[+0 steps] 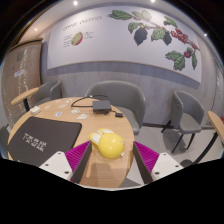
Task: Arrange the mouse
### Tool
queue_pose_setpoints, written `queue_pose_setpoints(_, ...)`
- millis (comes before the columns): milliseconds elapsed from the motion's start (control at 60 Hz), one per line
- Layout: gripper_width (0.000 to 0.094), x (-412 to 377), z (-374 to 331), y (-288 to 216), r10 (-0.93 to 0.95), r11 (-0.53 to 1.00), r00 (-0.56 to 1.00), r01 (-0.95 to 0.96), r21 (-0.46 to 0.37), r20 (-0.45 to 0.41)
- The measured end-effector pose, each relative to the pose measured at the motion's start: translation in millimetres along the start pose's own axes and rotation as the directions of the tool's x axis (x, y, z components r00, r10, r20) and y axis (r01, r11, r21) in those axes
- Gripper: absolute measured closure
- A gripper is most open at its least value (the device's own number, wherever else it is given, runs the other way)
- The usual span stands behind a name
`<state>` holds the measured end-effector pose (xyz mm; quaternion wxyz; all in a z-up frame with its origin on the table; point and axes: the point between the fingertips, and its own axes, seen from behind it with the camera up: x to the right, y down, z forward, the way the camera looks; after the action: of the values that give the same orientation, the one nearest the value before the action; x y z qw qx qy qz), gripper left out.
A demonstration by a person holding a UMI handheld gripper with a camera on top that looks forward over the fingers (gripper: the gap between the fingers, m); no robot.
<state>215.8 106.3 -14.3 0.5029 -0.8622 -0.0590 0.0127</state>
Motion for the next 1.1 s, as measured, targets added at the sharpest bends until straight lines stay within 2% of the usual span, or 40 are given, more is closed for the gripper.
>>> queue_pose_setpoints(83, 0.0117, 4, 18, -11, -0.011, 1.000, 1.000, 0.011, 0.001, 0.028)
queue_pose_setpoints(167, 0.0243, 5, 34, -18, -0.009, 1.000, 0.999, 0.009, -0.004, 0.052)
queue_pose_setpoints(217, 0.0412, 6, 40, -22, 0.002, 1.000, 0.998, -0.002, 0.000, 0.061)
queue_pose_setpoints(250, 0.0420, 10, 42, -25, 0.005, 1.000, 0.999, -0.005, 0.009, 0.042)
queue_pose_setpoints(400, 0.0574, 7, 41, -25, -0.016, 0.999, 1.000, 0.016, 0.028, 0.015)
queue_pose_setpoints(483, 0.0591, 9, 21, -26, 0.011, 1.000, 1.000, -0.011, 0.010, -0.012)
queue_pose_setpoints(567, 0.0592, -8, -26, -65, 0.034, 0.994, 0.998, -0.029, 0.107, -0.045)
queue_pose_setpoints(683, 0.0593, -88, -94, -115, 0.058, 0.978, 0.996, -0.069, 0.197, 0.063)
queue_pose_setpoints(783, 0.0593, -155, -115, -118, 0.056, 0.977, 0.992, -0.078, 0.199, 0.113)
queue_pose_setpoints(883, 0.0593, -202, -90, -82, 0.053, 0.991, 0.993, -0.065, 0.117, 0.105)
queue_pose_setpoints(1000, 0.0594, -240, -53, -33, 0.082, 0.996, 0.989, -0.078, -0.038, 0.121)
queue_pose_setpoints(1100, 0.0591, -248, -42, -2, 0.075, 0.992, 0.993, -0.065, -0.106, 0.094)
